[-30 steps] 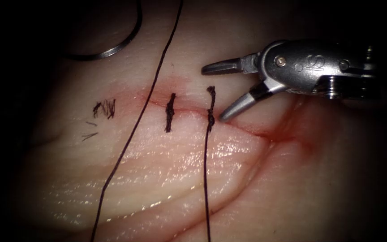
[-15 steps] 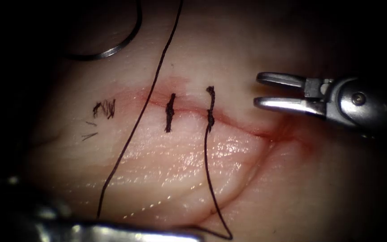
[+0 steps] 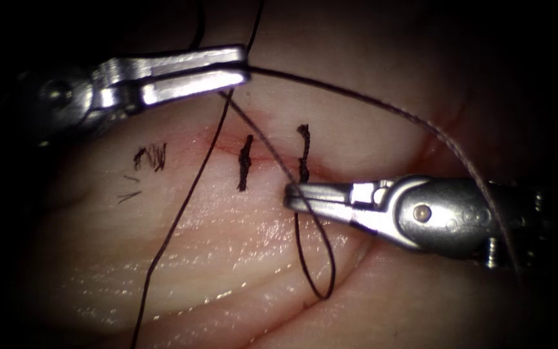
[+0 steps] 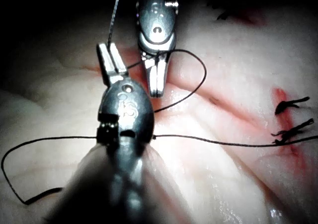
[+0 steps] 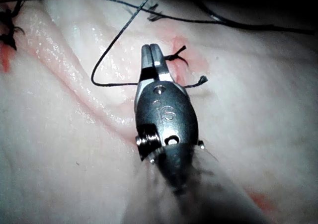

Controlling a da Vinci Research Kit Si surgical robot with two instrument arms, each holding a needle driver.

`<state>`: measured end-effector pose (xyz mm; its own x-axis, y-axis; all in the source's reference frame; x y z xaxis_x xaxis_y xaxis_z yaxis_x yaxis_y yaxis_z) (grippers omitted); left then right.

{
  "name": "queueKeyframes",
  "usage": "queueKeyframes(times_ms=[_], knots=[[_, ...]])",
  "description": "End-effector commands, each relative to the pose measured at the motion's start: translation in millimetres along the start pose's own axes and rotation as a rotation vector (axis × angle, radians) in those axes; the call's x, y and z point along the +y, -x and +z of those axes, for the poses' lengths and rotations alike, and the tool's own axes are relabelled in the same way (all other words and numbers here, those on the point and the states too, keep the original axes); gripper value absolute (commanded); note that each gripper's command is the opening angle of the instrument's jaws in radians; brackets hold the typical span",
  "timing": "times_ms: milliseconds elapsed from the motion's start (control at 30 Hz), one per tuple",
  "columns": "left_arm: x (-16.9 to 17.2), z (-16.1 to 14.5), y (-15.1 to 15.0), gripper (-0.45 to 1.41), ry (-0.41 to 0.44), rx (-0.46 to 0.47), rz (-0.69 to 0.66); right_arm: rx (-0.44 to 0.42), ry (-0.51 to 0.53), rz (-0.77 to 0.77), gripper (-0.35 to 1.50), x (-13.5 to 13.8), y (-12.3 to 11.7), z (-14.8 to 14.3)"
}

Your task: Wound Closure

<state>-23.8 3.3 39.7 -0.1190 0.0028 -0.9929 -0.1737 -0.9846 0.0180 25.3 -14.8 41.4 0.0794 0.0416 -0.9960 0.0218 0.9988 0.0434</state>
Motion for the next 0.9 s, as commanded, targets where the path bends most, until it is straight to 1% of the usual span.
queueKeyframes(times_ms=[33,167,233,300,367,400,567,600,633,733,767,900], knots=[[-0.3,1.0,1.1,-0.45,0.007,0.031,0.003,0.014,-0.008,-0.008,-0.35,-0.3,0.0,2.2],[-0.3,1.8,2.8,-0.45,0.015,0.092,-0.002,0.032,-0.014,-0.009,-0.35,-0.6,-0.2,3.2],[-0.2,2.3,4.1,-0.45,0.021,0.122,0.009,0.066,-0.011,0.01,-0.35,-0.6,-0.3,3.3],[0.0,2.6,4.9,-0.45,0.028,0.134,0.017,0.089,-0.005,0.019,-0.35,-0.5,-0.4,3.1],[0.3,2.9,6.4,-0.45,0.04,0.153,0.038,0.139,0.013,0.046,-0.35,-0.4,-0.6,2.6],[0.6,3.0,7.5,-0.45,0.045,0.16,0.056,0.179,0.036,0.076,-0.35,-0.2,-0.7,2.1],[1.6,2.7,9.8,-0.45,0.066,0.165,0.085,0.26,0.097,0.121,-0.35,0.5,-1.3,0.7],[1.9,2.5,10.3,-0.45,0.07,0.166,0.098,0.288,0.115,0.144,-0.35,0.6,-1.4,0.4],[2.4,2.3,10.8,-0.45,0.082,0.161,0.089,0.334,0.128,0.183,-0.35,0.5,-1.4,0.1],[3.1,2.0,11.3,-0.45,0.096,0.16,0.081,0.37,0.129,0.22,-0.35,0.5,-1.4,-0.1],[3.5,1.8,11.3,-0.45,0.108,0.163,0.08,0.393,0.146,0.247,-0.35,0.4,-1.4,-0.2],[4.6,1.6,11.2,-0.45,0.13,0.173,0.081,0.406,0.171,0.291,-0.35,0.4,-1.3,-0.4]])
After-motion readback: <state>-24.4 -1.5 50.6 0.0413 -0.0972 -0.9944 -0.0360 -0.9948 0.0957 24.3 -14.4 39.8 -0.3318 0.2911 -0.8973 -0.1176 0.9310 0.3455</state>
